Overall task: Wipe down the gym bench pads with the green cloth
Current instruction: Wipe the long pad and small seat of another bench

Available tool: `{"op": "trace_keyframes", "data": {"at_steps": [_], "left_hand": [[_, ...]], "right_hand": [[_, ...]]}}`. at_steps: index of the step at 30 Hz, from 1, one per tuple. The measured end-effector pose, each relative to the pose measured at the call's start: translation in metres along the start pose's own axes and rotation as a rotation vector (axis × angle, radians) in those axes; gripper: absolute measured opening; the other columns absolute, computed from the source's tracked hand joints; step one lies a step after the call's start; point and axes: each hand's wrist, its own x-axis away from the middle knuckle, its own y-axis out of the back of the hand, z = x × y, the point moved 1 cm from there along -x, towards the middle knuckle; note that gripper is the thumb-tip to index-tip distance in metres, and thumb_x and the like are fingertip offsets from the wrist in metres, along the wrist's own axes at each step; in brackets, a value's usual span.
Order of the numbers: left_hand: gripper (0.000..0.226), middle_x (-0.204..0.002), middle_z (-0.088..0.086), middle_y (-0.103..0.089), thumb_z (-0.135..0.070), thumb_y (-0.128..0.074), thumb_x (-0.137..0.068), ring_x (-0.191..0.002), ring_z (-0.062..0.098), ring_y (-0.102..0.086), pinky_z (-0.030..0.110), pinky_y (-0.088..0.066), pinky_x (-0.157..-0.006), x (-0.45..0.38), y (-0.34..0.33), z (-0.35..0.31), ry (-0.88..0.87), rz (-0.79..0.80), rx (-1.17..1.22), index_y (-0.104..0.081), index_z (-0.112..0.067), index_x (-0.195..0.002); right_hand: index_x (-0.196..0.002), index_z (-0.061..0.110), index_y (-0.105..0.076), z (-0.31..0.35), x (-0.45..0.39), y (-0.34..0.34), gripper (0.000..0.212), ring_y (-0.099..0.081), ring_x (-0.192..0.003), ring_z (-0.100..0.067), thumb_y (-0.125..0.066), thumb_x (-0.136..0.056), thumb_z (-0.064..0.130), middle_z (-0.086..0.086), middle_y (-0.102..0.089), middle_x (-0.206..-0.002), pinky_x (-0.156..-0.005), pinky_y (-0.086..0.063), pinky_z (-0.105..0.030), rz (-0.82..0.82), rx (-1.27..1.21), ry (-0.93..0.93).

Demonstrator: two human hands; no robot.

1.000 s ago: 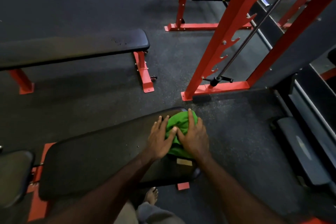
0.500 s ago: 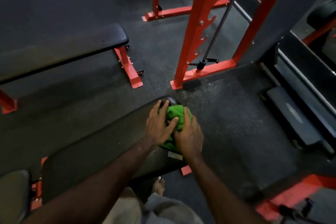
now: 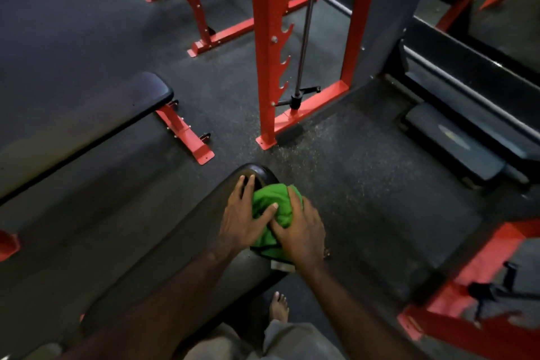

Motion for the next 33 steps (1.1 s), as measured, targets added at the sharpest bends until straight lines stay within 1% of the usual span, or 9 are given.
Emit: {"op": "trace_keyframes", "data": {"at_steps": [4,6,12,17,19,22,26,30,33], "left_hand": [[0.115,-0.173,0.004,-0.008,-0.088,-0.052,-0.074,-0.158,0.024,-0.015,0.048,-0.024,-0.126,0.003,0.004,0.008,0.046,0.052,0.006,-0.017,-0.027,-0.165],[0.108,-0.173,0.002,-0.007,-0.082,-0.054,-0.082,-0.159,0.023,-0.012,0.046,-0.023,-0.127,0.007,0.005,0.014,0.058,0.051,0.035,-0.015,-0.027,-0.165],[0.087,-0.172,0.007,-0.014,-0.06,-0.061,-0.095,-0.157,0.024,-0.019,0.037,-0.02,-0.126,0.015,0.013,0.039,0.085,-0.026,0.11,-0.024,-0.023,-0.164],[0.1,-0.171,0.012,-0.014,-0.064,-0.062,-0.082,-0.158,0.023,-0.02,0.035,-0.027,-0.125,0.024,0.019,0.058,0.115,0.07,0.169,-0.024,-0.021,-0.164],[0.093,-0.17,0.011,-0.019,-0.053,-0.069,-0.089,-0.157,0.022,-0.02,0.033,-0.028,-0.124,0.025,0.02,0.059,0.101,0.056,0.203,-0.024,-0.018,-0.164],[0.081,-0.165,0.015,-0.032,-0.043,-0.059,-0.096,-0.154,0.028,-0.029,0.031,-0.024,-0.125,0.02,0.019,0.06,0.14,-0.033,0.258,-0.027,-0.006,-0.161],[0.087,-0.166,0.017,-0.029,-0.03,-0.069,-0.096,-0.154,0.029,-0.027,0.026,-0.015,-0.123,0.008,0.027,0.068,0.197,-0.07,0.284,-0.019,-0.002,-0.162],[0.108,-0.166,0.013,-0.028,-0.037,-0.079,-0.084,-0.154,0.027,-0.027,0.029,-0.021,-0.123,0.009,0.03,0.08,0.205,0.006,0.32,-0.012,-0.014,-0.165],[0.1,-0.159,0.016,-0.04,-0.059,-0.059,-0.079,-0.148,0.031,-0.037,0.042,-0.031,-0.123,0.015,0.02,0.078,0.231,-0.072,0.342,-0.027,-0.014,-0.162]], "right_hand": [[-0.159,0.032,-0.031,-0.02,0.039,-0.004,0.094,-0.053,-0.13,-0.027,-0.055,-0.084,0.083,-0.004,-0.048,-0.15,-0.101,-0.051,-0.044,-0.055,-0.078,-0.163],[-0.156,0.032,-0.035,-0.012,0.031,-0.005,0.093,-0.055,-0.127,-0.029,-0.053,-0.082,0.086,-0.005,-0.051,-0.145,-0.097,-0.052,-0.045,-0.067,-0.038,-0.193],[-0.154,0.037,-0.037,0.015,-0.025,0.001,0.092,-0.059,-0.125,-0.024,-0.05,-0.08,0.09,-0.001,-0.058,-0.14,-0.1,-0.051,-0.041,0.062,0.012,-0.005],[-0.16,0.032,-0.027,0.012,0.009,-0.005,0.102,-0.056,-0.125,-0.033,-0.042,-0.079,0.093,-0.008,-0.05,-0.148,-0.094,-0.053,-0.05,-0.004,0.248,0.005],[-0.16,0.031,-0.026,0.028,-0.028,-0.005,0.104,-0.055,-0.126,-0.034,-0.048,-0.078,0.092,-0.01,-0.05,-0.145,-0.098,-0.051,-0.05,0.072,0.227,0.046],[-0.156,0.027,-0.035,0.065,-0.082,-0.019,0.098,-0.054,-0.126,-0.038,-0.062,-0.08,0.081,-0.013,-0.05,-0.142,-0.101,-0.049,-0.049,0.167,0.217,0.166],[-0.158,0.031,-0.036,0.074,-0.09,-0.031,0.09,-0.048,-0.131,-0.036,-0.054,-0.085,0.081,-0.012,-0.041,-0.155,-0.099,-0.049,-0.054,0.132,0.374,0.327],[-0.165,0.038,-0.016,0.045,-0.057,-0.012,0.095,-0.036,-0.143,-0.039,-0.047,-0.087,0.084,-0.015,-0.018,-0.168,-0.101,-0.05,-0.058,0.191,0.494,0.462],[-0.164,0.039,-0.015,0.065,-0.083,-0.017,0.096,-0.034,-0.143,-0.039,-0.042,-0.086,0.088,-0.015,-0.02,-0.167,-0.107,-0.044,-0.058,0.26,0.485,0.469]]}}
